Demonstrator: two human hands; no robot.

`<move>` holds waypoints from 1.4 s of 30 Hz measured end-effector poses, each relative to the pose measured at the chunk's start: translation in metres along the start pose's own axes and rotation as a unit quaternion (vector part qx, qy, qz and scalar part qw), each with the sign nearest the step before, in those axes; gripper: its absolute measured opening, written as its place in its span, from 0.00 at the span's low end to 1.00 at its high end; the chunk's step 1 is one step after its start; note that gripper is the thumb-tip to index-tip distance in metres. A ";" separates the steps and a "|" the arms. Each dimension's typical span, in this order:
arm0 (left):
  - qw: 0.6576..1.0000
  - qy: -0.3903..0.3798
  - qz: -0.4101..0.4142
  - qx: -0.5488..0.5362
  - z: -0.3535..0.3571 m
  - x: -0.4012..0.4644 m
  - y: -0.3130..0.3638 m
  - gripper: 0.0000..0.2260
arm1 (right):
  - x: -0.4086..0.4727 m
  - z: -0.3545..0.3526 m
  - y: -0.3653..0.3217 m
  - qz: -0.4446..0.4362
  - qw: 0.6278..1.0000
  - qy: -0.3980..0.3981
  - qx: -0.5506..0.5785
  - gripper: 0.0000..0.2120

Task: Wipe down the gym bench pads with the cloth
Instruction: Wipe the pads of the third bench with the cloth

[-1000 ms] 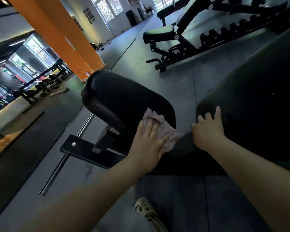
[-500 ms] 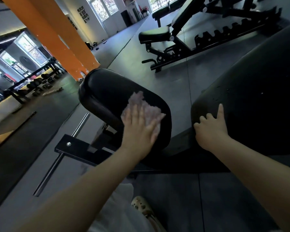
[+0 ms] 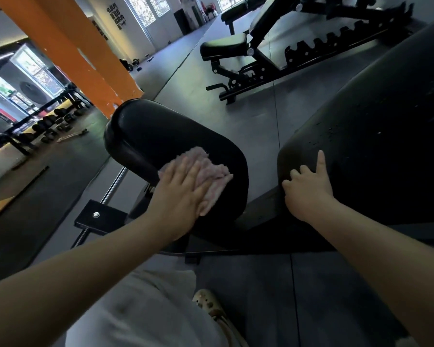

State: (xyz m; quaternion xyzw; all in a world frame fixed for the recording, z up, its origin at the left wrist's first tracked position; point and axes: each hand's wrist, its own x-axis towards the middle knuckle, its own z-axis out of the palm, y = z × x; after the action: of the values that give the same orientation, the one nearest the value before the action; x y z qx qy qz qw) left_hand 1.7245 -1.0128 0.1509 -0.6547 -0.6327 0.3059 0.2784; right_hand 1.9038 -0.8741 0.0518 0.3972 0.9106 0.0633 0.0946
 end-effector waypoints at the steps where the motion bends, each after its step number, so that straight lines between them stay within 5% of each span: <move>1: 0.999 -0.033 0.000 0.018 -0.001 0.002 0.006 0.27 | 0.000 0.000 0.000 0.001 1.000 -0.001 0.000 0.17; 4: 0.988 -0.149 0.010 0.032 0.002 0.017 0.043 0.25 | 0.002 -0.001 -0.003 0.009 1.000 -0.008 -0.005 0.17; 11: 0.976 -0.212 0.007 0.043 0.019 0.087 0.081 0.25 | 0.006 0.001 -0.003 0.010 1.000 -0.006 -0.023 0.18; 25: 0.961 -0.209 -0.178 -0.037 0.012 0.139 0.000 0.25 | 0.009 0.001 -0.007 0.017 1.000 -0.009 -0.018 0.18; 42: 0.911 -0.161 -0.368 -0.090 -0.028 0.074 -0.099 0.29 | 0.005 -0.013 -0.003 0.019 1.000 -0.014 -0.002 0.18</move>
State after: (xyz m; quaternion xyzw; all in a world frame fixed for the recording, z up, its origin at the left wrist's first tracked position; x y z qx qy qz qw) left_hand 1.6813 -0.9341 0.2395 -0.3395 -0.8901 0.2248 0.2048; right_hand 1.8950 -0.8730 0.0632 0.4152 0.9013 0.0617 0.1073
